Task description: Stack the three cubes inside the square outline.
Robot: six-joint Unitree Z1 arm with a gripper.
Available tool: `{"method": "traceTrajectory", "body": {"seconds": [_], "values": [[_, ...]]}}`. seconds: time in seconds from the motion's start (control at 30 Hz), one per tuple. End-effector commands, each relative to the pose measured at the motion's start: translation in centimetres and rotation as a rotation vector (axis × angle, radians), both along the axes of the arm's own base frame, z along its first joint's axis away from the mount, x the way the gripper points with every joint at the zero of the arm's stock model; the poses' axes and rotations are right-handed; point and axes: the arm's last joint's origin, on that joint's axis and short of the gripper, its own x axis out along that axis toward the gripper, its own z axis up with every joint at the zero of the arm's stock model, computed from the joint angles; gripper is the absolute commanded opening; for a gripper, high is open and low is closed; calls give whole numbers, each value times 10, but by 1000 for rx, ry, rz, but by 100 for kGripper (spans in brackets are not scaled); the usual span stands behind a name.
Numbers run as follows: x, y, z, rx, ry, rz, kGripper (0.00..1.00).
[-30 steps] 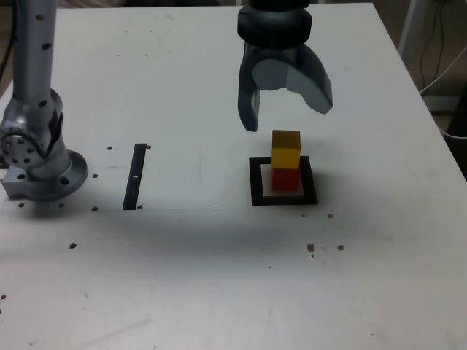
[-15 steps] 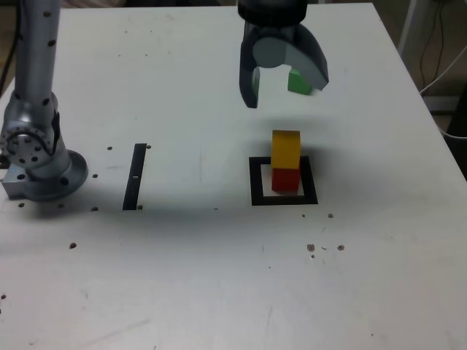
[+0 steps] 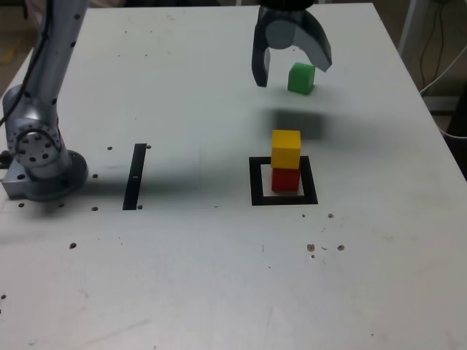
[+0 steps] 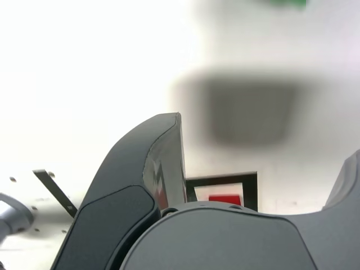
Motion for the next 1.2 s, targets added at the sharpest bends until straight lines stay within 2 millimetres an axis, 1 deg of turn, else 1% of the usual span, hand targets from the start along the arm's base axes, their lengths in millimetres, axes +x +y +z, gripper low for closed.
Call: {"method": "traceTrajectory", "body": {"seconds": [0.0,0.07,0.17,0.37,0.77,1.17], "values": [[2,14,-3,-8,8,5,99],[4,24,-4,-11,7,1,99],[8,35,-4,-11,2,-7,99],[17,49,-2,-5,-17,-25,99],[35,67,-6,-4,-22,-53,99],[40,76,-15,-2,-12,-56,99]]}}
